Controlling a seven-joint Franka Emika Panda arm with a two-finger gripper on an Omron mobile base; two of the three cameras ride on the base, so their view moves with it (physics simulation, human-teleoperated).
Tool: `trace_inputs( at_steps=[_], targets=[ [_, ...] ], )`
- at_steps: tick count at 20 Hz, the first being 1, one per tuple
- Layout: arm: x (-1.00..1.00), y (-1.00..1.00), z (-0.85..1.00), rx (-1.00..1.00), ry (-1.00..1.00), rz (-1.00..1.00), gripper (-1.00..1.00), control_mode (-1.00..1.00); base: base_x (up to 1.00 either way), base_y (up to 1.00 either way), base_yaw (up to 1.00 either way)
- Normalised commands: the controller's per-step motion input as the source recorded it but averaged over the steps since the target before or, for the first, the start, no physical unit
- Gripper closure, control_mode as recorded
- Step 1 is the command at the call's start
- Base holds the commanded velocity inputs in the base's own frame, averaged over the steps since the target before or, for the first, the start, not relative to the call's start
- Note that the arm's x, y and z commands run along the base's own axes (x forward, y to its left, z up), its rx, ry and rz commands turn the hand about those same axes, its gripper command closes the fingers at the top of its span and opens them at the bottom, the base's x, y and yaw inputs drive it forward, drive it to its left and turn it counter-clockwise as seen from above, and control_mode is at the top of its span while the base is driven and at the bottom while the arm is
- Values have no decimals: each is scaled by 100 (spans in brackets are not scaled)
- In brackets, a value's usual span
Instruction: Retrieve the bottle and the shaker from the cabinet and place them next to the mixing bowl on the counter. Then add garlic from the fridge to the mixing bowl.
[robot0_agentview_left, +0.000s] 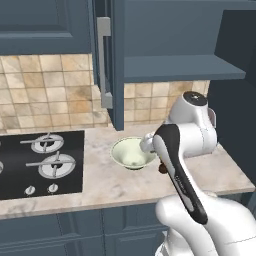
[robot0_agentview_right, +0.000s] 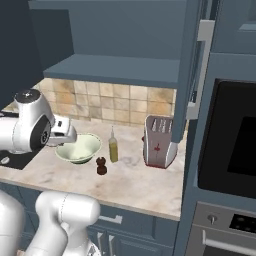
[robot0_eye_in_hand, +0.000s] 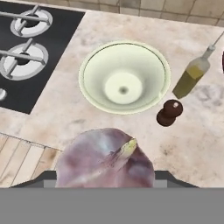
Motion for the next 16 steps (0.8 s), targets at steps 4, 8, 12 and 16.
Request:
trace_inputs(
  at_steps=[4, 8, 12, 16],
  targets=[
    [72, 0, -11, -6, 5, 0, 100, -100, 0, 0, 0],
    [55, -6, 0, -1, 7, 0, 100, -100, 0, 0, 0],
    [47, -3, -4, 0, 8, 0, 100, -100, 0, 0, 0],
    [43, 0, -25, 0, 12, 0, 100, -100, 0, 0, 0]
  ],
)
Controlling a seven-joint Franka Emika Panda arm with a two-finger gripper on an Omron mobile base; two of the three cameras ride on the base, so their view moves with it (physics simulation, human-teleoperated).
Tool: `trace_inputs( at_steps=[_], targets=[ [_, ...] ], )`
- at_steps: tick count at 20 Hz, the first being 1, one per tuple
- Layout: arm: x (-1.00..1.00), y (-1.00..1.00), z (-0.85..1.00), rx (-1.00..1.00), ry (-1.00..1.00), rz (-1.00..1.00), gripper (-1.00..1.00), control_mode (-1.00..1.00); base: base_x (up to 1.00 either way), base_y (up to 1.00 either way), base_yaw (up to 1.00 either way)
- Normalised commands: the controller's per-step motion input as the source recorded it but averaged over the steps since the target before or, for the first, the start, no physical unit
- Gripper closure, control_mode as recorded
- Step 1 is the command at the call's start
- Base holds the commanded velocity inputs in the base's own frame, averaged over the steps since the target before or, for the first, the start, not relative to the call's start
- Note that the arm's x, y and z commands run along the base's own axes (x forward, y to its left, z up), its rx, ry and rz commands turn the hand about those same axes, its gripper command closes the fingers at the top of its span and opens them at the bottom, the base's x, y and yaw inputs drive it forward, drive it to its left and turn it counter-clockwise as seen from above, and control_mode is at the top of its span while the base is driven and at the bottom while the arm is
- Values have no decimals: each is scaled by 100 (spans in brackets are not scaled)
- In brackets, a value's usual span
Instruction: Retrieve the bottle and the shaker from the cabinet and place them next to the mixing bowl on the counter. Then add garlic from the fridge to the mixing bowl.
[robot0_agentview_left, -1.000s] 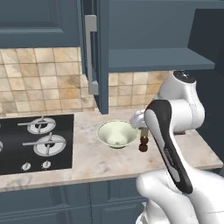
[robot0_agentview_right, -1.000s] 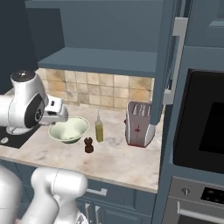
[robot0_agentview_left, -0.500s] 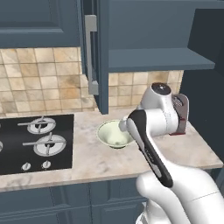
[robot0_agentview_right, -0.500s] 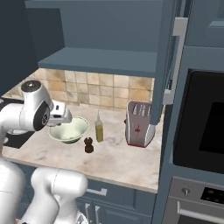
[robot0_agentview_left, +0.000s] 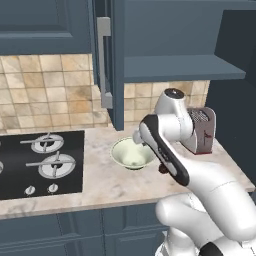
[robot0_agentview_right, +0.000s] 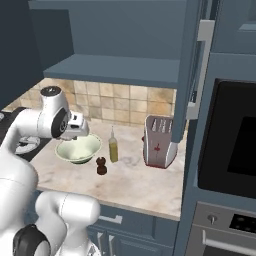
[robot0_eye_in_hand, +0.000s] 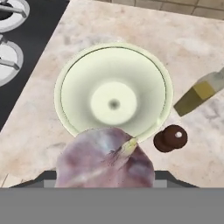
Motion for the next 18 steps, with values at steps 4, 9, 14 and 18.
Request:
trace_inputs(
  at_steps=[4, 9, 14, 18],
  targets=[
    [45, 0, -34, 0, 18, 0, 100, -100, 0, 0, 0],
    [35, 0, -45, 0, 14, 0, 100, -100, 0, 0, 0],
    [17, 0, -51, -1, 13, 0, 100, -100, 0, 0, 0],
    [3, 0, -39, -2, 8, 0, 100, -100, 0, 0, 0]
  ],
)
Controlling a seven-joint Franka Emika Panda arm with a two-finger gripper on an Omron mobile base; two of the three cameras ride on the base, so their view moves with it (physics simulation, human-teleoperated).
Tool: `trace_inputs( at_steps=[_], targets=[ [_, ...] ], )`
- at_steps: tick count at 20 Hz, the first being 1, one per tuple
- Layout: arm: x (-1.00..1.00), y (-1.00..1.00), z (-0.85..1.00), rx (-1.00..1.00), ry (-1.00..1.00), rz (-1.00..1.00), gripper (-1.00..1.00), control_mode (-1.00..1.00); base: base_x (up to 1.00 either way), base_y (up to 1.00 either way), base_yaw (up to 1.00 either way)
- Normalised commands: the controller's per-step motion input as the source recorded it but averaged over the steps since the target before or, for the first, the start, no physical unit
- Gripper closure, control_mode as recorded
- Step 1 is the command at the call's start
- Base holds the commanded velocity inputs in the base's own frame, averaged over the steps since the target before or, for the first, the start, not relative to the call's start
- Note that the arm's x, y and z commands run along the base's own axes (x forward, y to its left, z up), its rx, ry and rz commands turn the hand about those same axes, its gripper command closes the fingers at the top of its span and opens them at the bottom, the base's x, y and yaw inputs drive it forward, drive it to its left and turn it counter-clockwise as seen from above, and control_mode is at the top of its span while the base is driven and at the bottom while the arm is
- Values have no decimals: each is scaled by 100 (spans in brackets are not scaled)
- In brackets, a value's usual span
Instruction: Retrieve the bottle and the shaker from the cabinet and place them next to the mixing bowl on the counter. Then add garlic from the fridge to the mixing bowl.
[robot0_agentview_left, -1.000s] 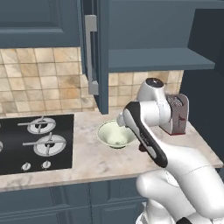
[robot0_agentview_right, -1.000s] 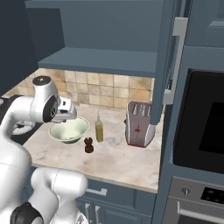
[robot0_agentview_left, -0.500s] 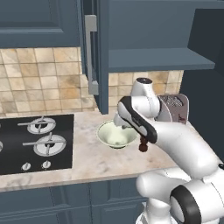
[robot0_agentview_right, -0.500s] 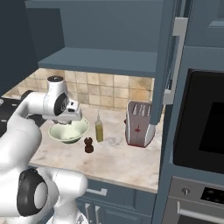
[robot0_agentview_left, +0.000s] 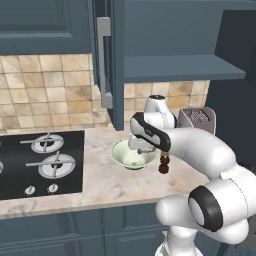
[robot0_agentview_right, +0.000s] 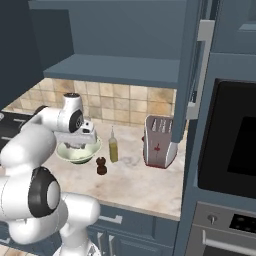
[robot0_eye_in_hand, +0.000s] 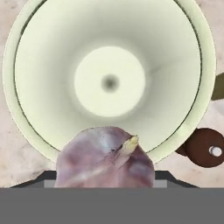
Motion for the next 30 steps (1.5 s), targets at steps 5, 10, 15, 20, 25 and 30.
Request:
trace_inputs(
  at_steps=[5, 10, 15, 20, 25, 30],
  targets=[
    [0, 7, -18, -3, 0, 0, 100, -100, 0, 0, 0],
    [11, 11, -12, -1, -14, 0, 100, -100, 0, 0, 0],
    [21, 4, -15, 0, -13, 0, 100, -100, 0, 0, 0],
    [27, 0, -20, 0, 0, 0, 100, -100, 0, 0, 0],
    [24, 0, -17, 0, 0, 0, 100, -100, 0, 0, 0],
    [17, 8, -9, 0, 0, 0, 100, -100, 0, 0, 0]
  ],
)
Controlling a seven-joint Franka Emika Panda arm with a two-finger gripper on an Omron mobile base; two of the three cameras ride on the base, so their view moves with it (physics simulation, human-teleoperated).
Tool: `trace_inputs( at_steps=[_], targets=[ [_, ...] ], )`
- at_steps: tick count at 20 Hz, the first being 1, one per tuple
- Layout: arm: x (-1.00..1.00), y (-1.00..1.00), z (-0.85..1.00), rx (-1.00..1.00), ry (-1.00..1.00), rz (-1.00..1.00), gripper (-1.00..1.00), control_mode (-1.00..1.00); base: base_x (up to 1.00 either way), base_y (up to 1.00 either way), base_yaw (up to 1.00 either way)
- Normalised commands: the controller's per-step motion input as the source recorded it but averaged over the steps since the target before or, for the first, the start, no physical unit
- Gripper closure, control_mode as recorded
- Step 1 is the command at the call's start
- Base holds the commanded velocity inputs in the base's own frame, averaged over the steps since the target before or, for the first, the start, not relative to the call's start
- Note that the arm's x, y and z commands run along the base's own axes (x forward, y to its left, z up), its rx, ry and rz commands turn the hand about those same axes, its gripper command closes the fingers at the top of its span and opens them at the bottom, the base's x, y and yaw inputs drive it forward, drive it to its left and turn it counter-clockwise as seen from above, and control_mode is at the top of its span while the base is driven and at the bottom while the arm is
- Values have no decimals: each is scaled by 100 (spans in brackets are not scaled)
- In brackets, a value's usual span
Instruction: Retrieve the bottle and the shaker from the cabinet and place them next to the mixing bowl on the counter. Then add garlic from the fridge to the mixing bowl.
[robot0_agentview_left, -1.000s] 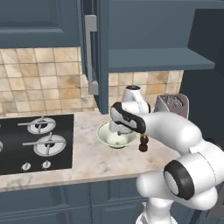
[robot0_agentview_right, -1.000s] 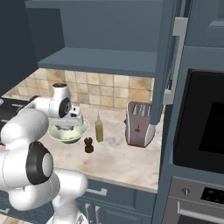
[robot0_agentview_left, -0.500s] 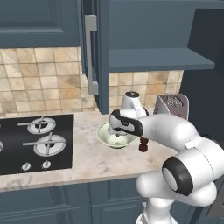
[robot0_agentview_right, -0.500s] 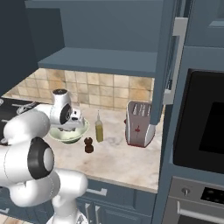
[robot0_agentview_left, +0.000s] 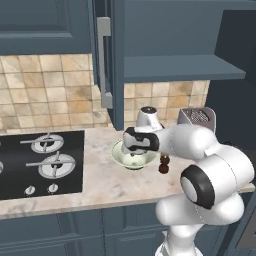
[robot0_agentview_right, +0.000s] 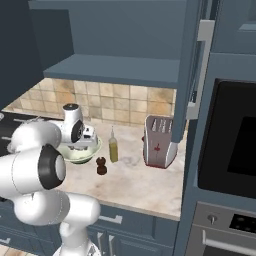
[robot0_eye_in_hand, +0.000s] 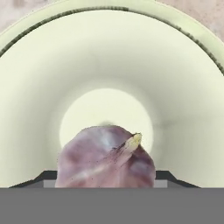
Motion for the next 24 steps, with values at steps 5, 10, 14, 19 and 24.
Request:
trace_inputs(
  at_steps=[5, 10, 14, 19, 24],
  targets=[
    [5, 17, -8, 0, 0, 0, 100, -100, 0, 0, 0],
    [4, 12, -14, 0, -1, 0, 100, -100, 0, 0, 0],
    [9, 3, -24, 0, 0, 0, 100, -100, 0, 0, 0],
    [11, 0, -23, -1, 0, 0, 100, -100, 0, 0, 0],
    [20, 0, -13, -1, 0, 0, 100, -100, 0, 0, 0]
  ],
)
